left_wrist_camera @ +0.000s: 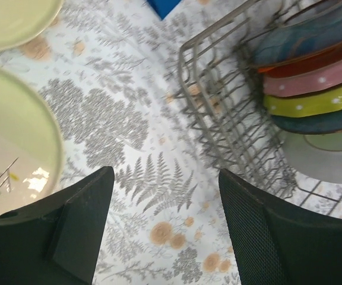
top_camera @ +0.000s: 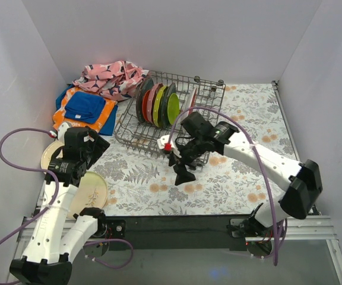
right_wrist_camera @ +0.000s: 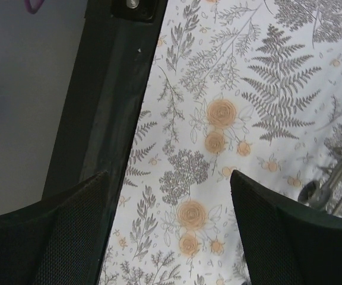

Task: Load the plates into the dish rack
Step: Grab a plate with the left arm

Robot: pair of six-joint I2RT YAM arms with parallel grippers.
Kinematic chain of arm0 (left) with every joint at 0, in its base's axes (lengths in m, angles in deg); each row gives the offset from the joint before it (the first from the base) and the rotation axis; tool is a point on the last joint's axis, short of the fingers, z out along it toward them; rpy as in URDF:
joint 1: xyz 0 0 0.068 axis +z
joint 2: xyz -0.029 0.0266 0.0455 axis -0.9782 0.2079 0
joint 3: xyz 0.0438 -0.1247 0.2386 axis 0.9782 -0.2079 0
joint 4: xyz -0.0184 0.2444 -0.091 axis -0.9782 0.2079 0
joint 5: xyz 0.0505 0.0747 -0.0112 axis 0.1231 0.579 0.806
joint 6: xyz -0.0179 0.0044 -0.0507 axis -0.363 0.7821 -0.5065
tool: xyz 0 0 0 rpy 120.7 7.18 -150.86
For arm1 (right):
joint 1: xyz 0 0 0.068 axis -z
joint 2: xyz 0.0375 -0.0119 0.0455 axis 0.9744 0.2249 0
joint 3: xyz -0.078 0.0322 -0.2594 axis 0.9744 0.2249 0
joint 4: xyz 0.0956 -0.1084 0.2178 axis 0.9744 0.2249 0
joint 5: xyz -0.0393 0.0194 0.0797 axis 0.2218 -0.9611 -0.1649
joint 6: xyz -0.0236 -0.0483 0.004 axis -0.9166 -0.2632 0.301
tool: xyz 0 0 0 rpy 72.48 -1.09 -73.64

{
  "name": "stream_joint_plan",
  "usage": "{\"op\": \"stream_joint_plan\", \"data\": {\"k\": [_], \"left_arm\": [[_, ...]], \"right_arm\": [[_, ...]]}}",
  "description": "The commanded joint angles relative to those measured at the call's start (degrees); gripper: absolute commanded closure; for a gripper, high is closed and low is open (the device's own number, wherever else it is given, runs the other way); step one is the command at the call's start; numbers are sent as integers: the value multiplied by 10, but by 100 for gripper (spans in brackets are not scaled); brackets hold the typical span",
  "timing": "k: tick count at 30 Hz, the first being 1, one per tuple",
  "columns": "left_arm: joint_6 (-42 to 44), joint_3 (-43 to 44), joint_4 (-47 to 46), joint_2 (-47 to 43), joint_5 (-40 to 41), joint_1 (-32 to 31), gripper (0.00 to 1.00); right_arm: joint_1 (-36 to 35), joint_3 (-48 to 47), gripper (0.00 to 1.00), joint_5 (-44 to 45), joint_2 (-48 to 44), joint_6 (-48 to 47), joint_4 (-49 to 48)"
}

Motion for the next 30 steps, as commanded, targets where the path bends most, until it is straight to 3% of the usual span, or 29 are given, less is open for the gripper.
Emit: {"op": "stream_joint_plan", "data": {"k": [1, 8, 12, 20, 29, 30], "left_arm": [[-56, -36, 105, 44, 21, 2, 31], [-106, -63, 103, 138, 45, 3, 39], [-139, -62, 132, 261, 62, 4, 42], [-126, -67, 99, 353, 87, 5, 48], [-83, -52, 90, 446, 107, 5, 53], [-82, -51, 89, 451, 105, 5, 57]], "right_arm": [[-24, -100, 13, 13, 66, 30, 4], [-23, -106, 13, 76, 74, 25, 2], [-6, -64, 12, 93, 38, 24, -3], [102, -18, 12, 65, -22, 41, -13], [148, 13, 12, 45, -59, 67, -27], [150, 15, 12, 44, -61, 68, -30]]}}
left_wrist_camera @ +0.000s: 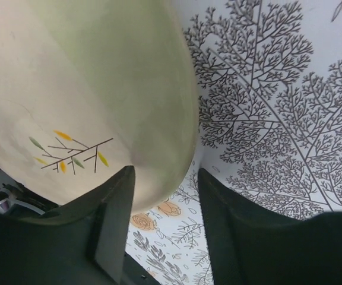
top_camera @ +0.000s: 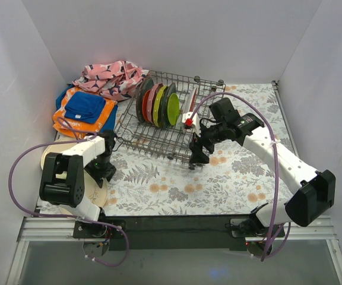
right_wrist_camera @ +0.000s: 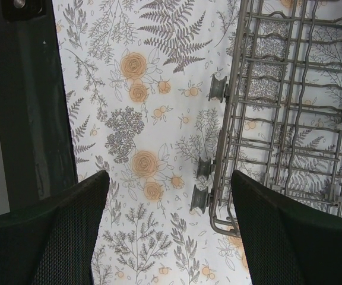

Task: Load the plates into the dish rack
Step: Grab a plate with the left arm

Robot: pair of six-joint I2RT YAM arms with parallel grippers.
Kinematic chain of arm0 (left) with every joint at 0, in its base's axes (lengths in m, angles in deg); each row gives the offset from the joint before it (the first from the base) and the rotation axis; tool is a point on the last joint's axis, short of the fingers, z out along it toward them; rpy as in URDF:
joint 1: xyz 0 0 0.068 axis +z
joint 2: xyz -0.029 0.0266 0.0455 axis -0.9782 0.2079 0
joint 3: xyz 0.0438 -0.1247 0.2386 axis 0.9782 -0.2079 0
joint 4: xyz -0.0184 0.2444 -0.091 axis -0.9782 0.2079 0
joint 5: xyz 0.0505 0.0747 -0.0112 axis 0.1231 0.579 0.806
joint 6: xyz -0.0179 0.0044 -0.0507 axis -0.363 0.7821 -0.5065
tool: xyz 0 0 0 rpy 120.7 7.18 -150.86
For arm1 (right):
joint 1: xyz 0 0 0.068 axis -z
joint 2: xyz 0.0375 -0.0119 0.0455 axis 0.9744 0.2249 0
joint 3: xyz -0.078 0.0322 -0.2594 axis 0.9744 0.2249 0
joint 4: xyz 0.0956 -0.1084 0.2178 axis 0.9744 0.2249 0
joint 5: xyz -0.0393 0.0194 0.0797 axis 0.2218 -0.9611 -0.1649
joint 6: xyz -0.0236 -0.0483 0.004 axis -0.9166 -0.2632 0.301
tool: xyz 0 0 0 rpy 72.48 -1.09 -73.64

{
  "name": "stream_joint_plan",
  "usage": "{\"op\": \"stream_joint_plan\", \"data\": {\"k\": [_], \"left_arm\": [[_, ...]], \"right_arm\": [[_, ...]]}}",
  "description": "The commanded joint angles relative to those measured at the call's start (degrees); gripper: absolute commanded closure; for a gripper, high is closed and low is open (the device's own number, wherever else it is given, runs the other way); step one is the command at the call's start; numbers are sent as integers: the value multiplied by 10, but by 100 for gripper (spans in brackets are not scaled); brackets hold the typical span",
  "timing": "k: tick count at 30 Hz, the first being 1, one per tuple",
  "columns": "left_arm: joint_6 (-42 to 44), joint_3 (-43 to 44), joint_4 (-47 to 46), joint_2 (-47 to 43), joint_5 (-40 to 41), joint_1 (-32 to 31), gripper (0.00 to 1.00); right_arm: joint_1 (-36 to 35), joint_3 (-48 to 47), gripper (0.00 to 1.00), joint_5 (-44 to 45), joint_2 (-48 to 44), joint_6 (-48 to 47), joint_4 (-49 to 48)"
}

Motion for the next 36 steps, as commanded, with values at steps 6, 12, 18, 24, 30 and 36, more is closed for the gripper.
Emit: {"op": "stream_joint_plan", "data": {"k": [6, 12, 18, 24, 30, 36], "left_arm": [[34, 18, -26, 48, 21, 3, 79], [65, 10, -49, 30, -22, 3, 100], [64, 30, -77, -1, -109, -7, 100], [14, 62, -88, -12, -153, -67, 100], [-40, 86, -98, 25, -167, -154, 100], [-59, 89, -112, 57, -172, -193, 100]], "right_arm": [[23, 28, 12, -31, -42, 25, -28], [36, 39, 12, -34, -58, 30, -33], [49, 55, 12, -39, -69, 32, -35], [57, 69, 12, -40, -77, 32, -39], [67, 78, 12, -40, -85, 34, -40], [75, 91, 12, -42, -94, 34, -44]]}}
